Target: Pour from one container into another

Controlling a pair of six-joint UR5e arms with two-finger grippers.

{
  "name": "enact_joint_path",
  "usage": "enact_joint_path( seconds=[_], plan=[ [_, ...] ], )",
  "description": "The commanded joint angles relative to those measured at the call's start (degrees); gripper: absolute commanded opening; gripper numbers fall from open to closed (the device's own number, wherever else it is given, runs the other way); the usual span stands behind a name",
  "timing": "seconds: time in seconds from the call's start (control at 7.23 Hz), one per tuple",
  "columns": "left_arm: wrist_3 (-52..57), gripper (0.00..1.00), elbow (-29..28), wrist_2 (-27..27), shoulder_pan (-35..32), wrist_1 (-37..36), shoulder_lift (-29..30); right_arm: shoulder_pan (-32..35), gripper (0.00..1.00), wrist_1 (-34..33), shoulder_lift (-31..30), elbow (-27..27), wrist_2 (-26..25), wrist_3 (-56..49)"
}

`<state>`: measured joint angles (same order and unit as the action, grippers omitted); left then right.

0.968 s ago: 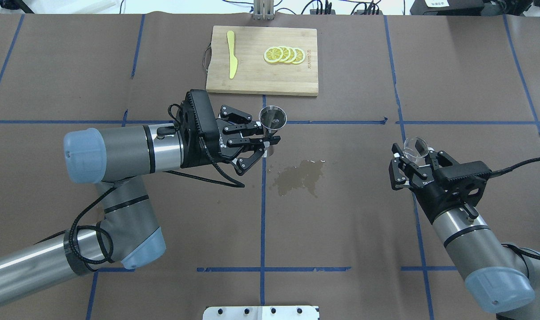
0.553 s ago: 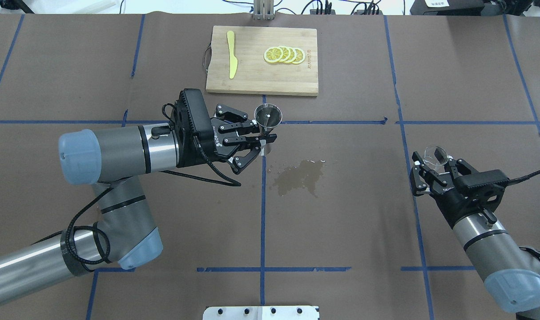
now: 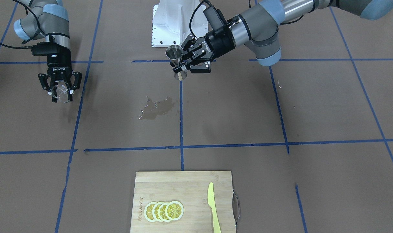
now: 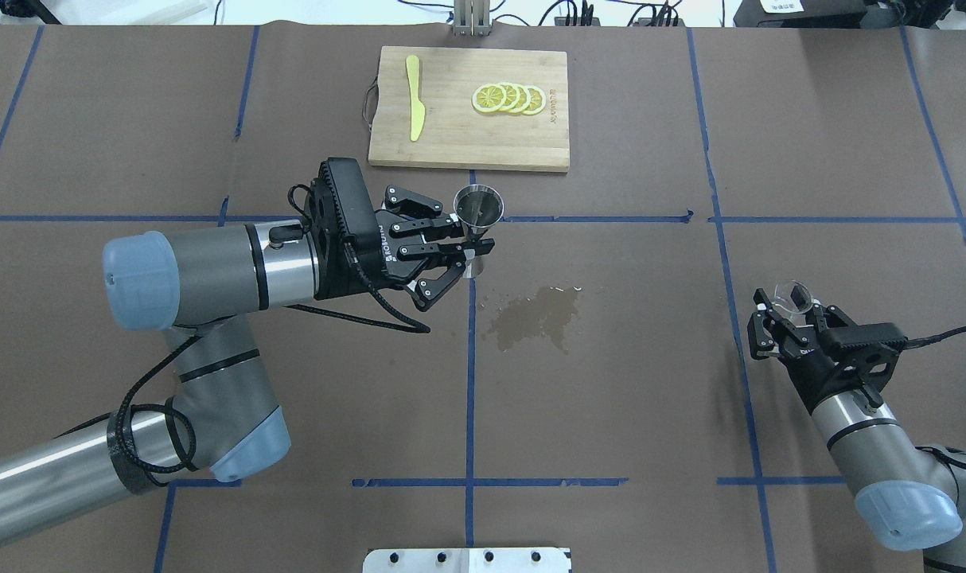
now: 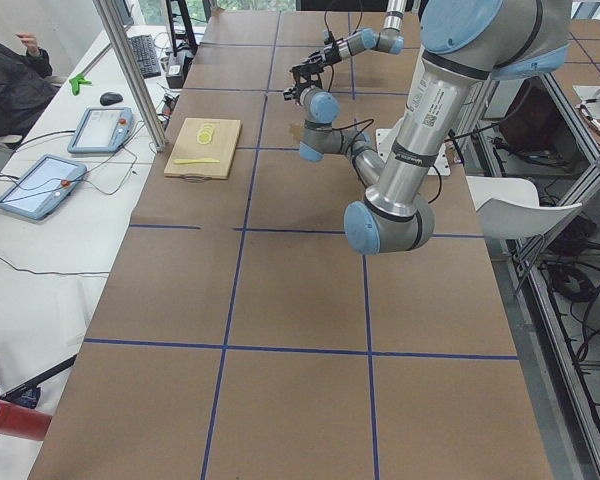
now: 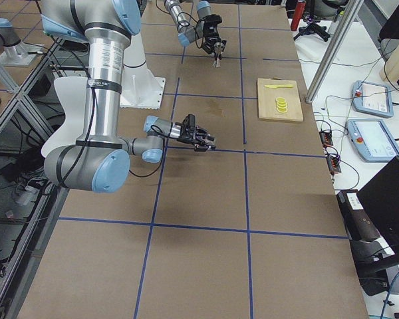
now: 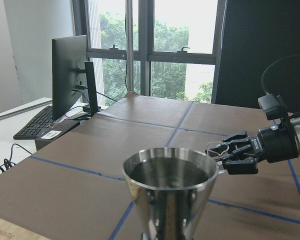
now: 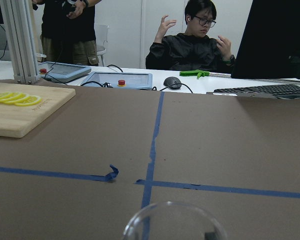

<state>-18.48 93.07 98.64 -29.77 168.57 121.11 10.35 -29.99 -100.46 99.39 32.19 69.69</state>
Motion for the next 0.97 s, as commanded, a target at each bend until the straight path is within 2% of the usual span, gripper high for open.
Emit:
enact_joint_path(
  seconds=[0.0, 0.14, 0.83],
  plan=[
    [0.0, 0.00, 0.0, 0.1, -0.1, 0.0, 0.0, -0.1, 0.00, 0.1, 3.5, -5.1, -1.8, 0.7],
    [0.0, 0.00, 0.0, 0.1, -0.2, 0.0, 0.0, -0.1, 0.00, 0.0, 6.0, -7.2, -2.2, 0.7],
    [0.0, 0.00, 0.0, 0.1, -0.4, 0.0, 0.0, -0.8, 0.02, 0.0, 6.6, -8.6, -2.5, 0.7]
  ],
)
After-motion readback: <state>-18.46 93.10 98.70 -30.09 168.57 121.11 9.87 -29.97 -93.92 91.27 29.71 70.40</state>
